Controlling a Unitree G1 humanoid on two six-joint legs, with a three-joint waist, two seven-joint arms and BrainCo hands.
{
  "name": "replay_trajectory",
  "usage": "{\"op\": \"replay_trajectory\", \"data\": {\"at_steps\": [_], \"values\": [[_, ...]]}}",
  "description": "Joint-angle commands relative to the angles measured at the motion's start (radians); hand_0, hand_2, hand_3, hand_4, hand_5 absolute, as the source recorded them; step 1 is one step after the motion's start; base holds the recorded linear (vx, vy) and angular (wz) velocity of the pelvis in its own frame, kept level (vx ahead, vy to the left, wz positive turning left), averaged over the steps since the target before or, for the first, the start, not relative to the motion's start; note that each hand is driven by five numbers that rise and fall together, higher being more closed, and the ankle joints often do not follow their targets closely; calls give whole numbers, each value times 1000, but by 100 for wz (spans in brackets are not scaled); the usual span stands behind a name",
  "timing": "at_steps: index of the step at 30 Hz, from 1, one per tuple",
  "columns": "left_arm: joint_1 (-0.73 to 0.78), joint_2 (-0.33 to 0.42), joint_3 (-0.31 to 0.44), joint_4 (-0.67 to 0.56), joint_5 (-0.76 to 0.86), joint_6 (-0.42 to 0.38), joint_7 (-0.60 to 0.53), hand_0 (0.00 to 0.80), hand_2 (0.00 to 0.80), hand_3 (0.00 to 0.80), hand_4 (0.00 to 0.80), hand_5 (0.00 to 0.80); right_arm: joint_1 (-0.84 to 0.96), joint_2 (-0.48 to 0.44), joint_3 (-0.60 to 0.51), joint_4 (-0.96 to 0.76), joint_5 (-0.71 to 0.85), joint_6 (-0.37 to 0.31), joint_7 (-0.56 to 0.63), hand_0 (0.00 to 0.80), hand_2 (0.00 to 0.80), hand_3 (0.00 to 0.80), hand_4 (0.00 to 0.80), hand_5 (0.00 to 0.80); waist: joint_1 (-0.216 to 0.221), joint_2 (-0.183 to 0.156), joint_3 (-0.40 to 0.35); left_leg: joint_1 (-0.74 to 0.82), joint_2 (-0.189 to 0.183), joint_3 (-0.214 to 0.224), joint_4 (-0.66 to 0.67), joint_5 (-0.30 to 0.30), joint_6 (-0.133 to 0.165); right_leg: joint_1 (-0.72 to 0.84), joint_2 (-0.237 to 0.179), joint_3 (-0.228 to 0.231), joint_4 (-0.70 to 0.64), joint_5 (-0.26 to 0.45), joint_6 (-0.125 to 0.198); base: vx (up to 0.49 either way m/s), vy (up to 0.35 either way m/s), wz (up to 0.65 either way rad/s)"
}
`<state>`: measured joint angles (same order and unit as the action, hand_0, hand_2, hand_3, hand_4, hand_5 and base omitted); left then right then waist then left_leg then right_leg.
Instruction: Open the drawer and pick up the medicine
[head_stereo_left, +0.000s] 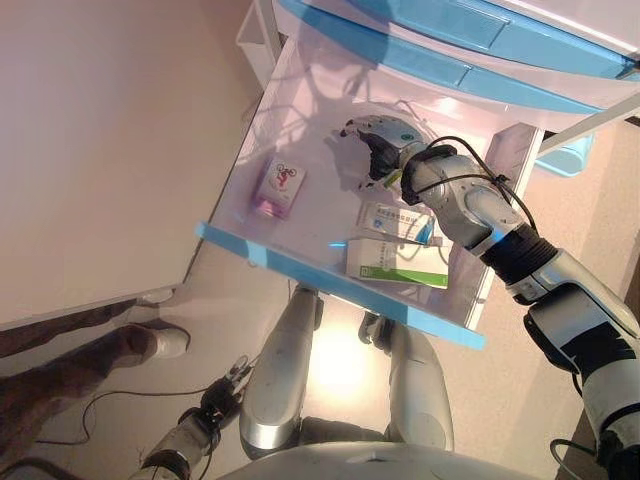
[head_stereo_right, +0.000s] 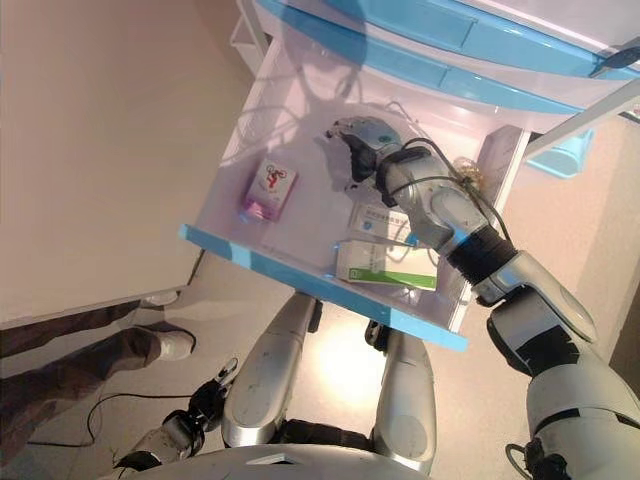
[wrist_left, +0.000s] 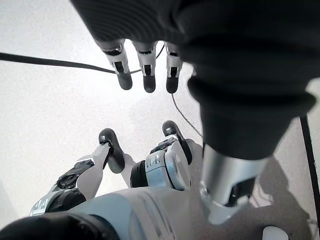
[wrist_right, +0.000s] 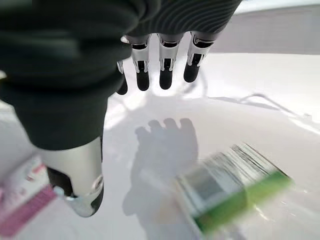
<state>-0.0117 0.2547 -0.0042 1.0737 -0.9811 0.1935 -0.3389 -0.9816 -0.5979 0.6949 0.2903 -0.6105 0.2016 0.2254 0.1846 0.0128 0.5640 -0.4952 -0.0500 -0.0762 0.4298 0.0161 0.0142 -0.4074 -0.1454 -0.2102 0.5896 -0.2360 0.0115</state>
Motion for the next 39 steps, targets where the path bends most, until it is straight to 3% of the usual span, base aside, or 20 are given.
{"op": "replay_trajectory", "data": {"at_steps": [1,15,26,39], "values": [[37,21,-4,11,24,11,15,0,0,0,0,0,-11,-17,-51,-37,-16,6,-29,0,0,0,0,0,11,-7,-44,120,-2,74,-88,-130,69,-17,22,36,25,80,30,2,-26,-3],[37,29,13,2,4,12,30,0,0,0,0,0,21,-91,-94,-154,-19,13,21,0,0,0,0,0,-19,-19,-44,146,4,95,-113,-135,74,-12,39,58,16,95,40,-4,-1,-6],[41,43,33,8,-1,12,37,0,0,0,0,0,53,-134,-159,-277,66,-5,39,0,0,0,0,0,-36,-36,-44,164,9,102,-123,-143,76,-4,46,70,18,112,54,-1,-1,-1],[36,58,48,4,16,30,36,0,0,0,0,0,75,-153,-175,-285,98,-34,63,0,0,0,0,0,-44,-42,-44,188,12,108,-135,-147,78,14,53,79,9,121,61,1,-13,-4]]}}
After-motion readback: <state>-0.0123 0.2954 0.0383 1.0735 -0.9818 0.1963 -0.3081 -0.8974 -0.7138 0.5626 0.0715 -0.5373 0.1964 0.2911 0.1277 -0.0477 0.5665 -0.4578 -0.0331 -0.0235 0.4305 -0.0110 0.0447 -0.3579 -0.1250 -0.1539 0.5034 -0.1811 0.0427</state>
